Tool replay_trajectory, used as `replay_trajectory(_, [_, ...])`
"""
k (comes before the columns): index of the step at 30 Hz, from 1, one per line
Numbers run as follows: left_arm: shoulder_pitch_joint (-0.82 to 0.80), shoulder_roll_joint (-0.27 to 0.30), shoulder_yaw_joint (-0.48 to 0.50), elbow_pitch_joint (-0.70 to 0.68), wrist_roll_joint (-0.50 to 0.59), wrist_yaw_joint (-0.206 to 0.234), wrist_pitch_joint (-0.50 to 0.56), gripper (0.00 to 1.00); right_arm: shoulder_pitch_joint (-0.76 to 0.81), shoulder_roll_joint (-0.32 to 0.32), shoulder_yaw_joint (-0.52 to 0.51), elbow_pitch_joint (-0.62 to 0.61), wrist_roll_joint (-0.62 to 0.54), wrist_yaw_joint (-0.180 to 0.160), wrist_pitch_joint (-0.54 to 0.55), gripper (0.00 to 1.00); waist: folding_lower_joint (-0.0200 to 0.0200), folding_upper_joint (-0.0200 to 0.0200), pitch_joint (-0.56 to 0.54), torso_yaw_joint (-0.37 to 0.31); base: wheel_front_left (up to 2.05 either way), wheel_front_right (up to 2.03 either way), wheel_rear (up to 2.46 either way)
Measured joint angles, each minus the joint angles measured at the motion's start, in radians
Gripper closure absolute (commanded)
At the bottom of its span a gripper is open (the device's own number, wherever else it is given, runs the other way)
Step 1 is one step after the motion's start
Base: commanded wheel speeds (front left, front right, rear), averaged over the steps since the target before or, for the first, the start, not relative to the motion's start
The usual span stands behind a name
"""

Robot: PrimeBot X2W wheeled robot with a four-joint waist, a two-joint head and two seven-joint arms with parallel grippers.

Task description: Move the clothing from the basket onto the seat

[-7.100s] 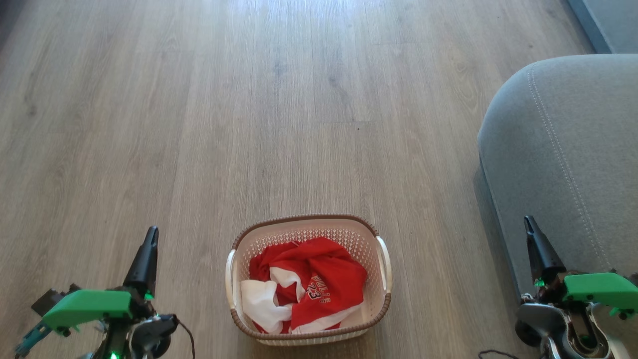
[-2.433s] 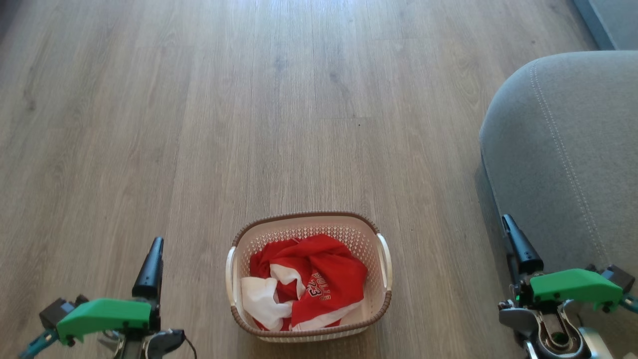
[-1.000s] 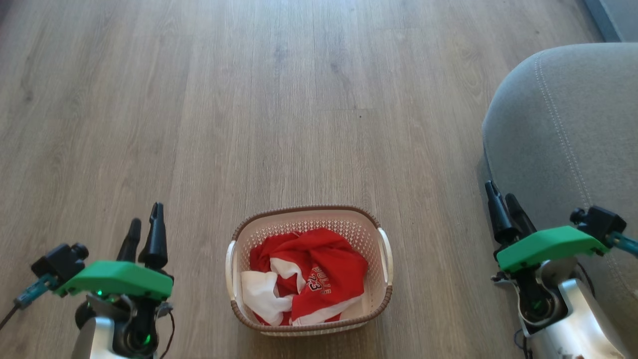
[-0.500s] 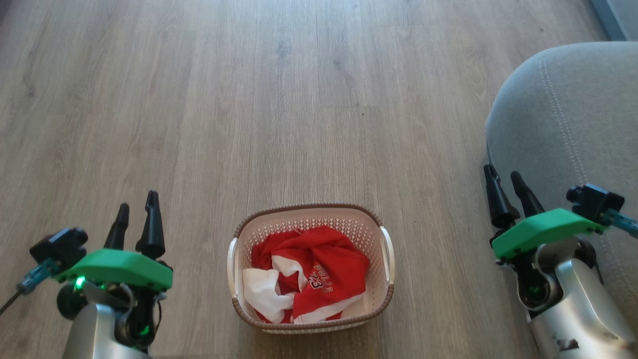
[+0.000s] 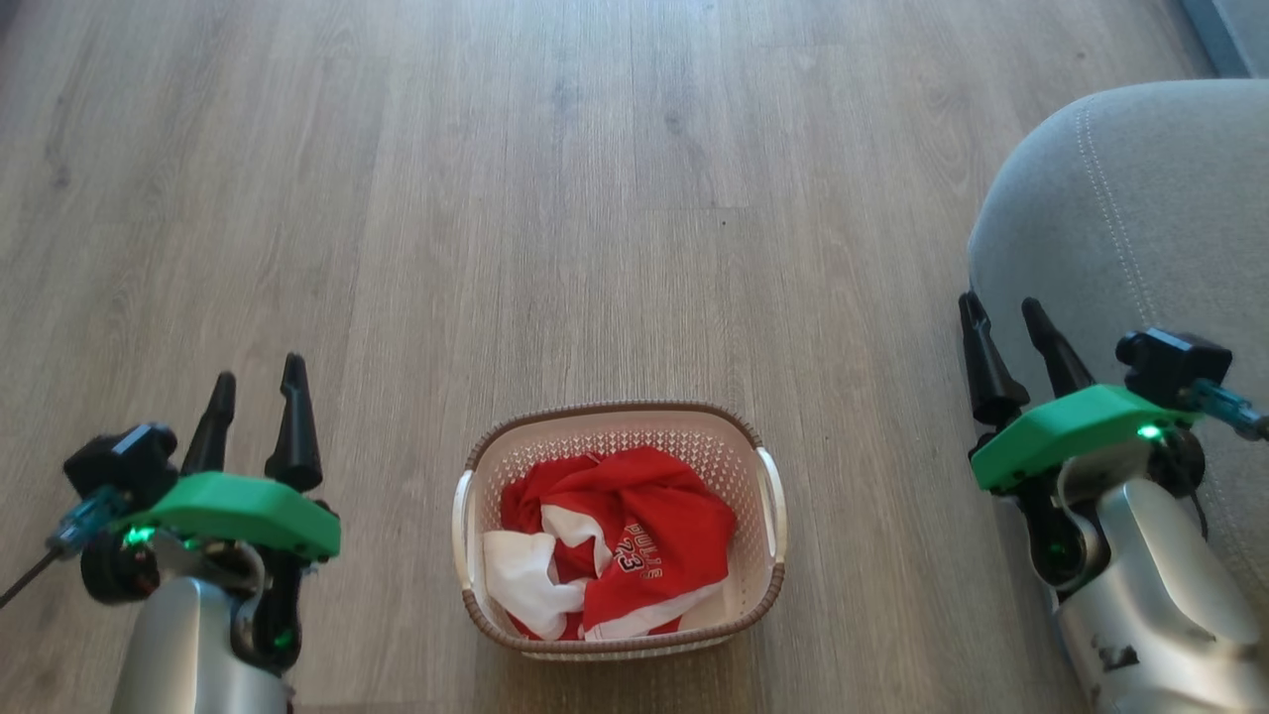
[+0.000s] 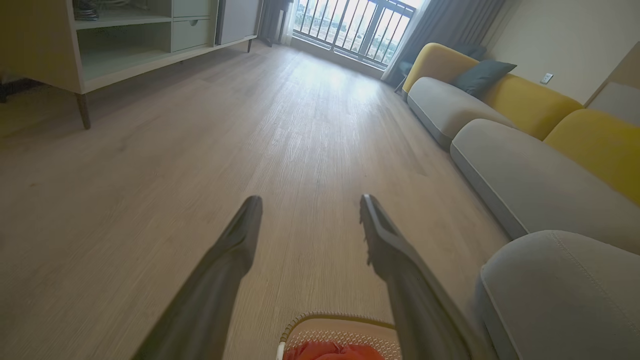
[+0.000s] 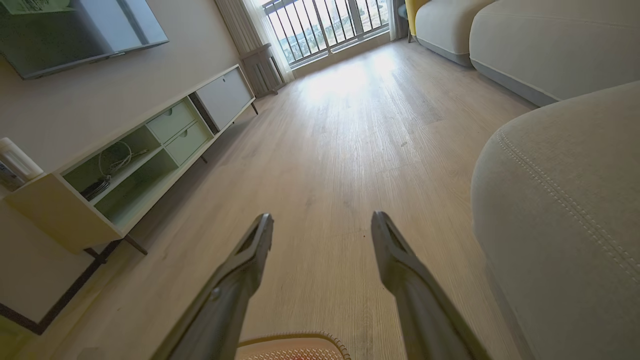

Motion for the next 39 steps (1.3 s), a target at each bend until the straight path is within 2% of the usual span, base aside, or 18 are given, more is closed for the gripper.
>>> replay_trajectory(24, [-0.069, -0.003, 0.025, 0.004, 0.304, -0.008, -0.064, 0.00, -0.104, -0.017, 0.004, 0.043, -0.261, 0.000, -0.066, 0.00, 0.0000, 0.0000, 0.019, 0.003, 0.00, 0.00, 0.00])
replay_trajectory(39, [-0.074, -0.004, 0.032, 0.009, 0.311, -0.008, -0.064, 0.00, -0.107, -0.017, -0.009, 0.049, -0.266, 0.000, -0.070, 0.00, 0.0000, 0.0000, 0.021, 0.000, 0.00, 0.00, 0.00])
